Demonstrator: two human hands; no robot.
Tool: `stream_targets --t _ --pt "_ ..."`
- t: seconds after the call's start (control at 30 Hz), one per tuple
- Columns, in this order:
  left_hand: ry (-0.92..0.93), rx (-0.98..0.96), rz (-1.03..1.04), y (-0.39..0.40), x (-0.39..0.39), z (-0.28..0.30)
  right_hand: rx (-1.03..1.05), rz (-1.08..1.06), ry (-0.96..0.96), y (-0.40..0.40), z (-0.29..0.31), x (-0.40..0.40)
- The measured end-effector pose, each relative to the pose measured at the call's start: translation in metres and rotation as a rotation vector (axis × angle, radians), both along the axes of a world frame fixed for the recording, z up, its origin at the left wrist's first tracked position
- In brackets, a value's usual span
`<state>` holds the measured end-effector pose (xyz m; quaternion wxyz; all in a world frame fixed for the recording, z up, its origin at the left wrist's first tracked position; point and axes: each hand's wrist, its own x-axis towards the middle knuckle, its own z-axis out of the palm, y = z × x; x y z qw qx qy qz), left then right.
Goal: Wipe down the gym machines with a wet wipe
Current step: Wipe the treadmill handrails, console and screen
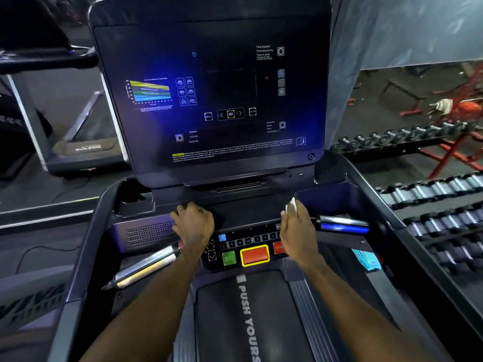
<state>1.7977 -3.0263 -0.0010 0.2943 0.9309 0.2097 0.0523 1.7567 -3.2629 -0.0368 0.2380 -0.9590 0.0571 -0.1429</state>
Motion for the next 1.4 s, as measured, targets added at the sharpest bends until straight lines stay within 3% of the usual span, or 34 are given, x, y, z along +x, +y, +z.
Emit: stream_targets --t 0.13,0.23,0.4,0.5,0.7,0.83,1.03,1.23,1.4 --pt "0.048 0.029 -0.075 0.003 -0.001 0.001 -0.148 0.062 -0.161 0.009 -0.011 -0.017" --pt "0.037 0.071 -0.27 0.02 0.001 0.001 -0.244 0.077 -0.276 0.018 0.001 -0.026" --pt "-0.067 0.013 -0.36 0.052 -0.013 0.005 0.085 0.381 -0.356 0.076 0.014 -0.036" --pt "-0.049 0.077 -0.368 0.062 -0.027 0.005 0.115 0.502 -0.296 0.118 0.015 -0.036" --pt "-0.017 0.121 -0.491 0.072 -0.045 -0.001 -0.199 0.515 -0.262 0.136 0.006 -0.025" --pt "0.001 0.138 -0.511 0.074 -0.053 -0.008 -0.185 0.68 -0.105 0.134 -0.002 -0.045" --pt "-0.062 0.142 -0.475 0.065 -0.059 -0.007 -0.088 0.599 -0.086 0.141 0.03 -0.02" --pt "-0.083 0.145 -0.455 0.062 -0.058 -0.005 -0.307 0.855 0.056 0.127 -0.003 -0.068" --pt "-0.068 0.162 -0.454 0.06 -0.059 -0.006 -0.179 0.585 -0.084 0.135 0.028 -0.025"
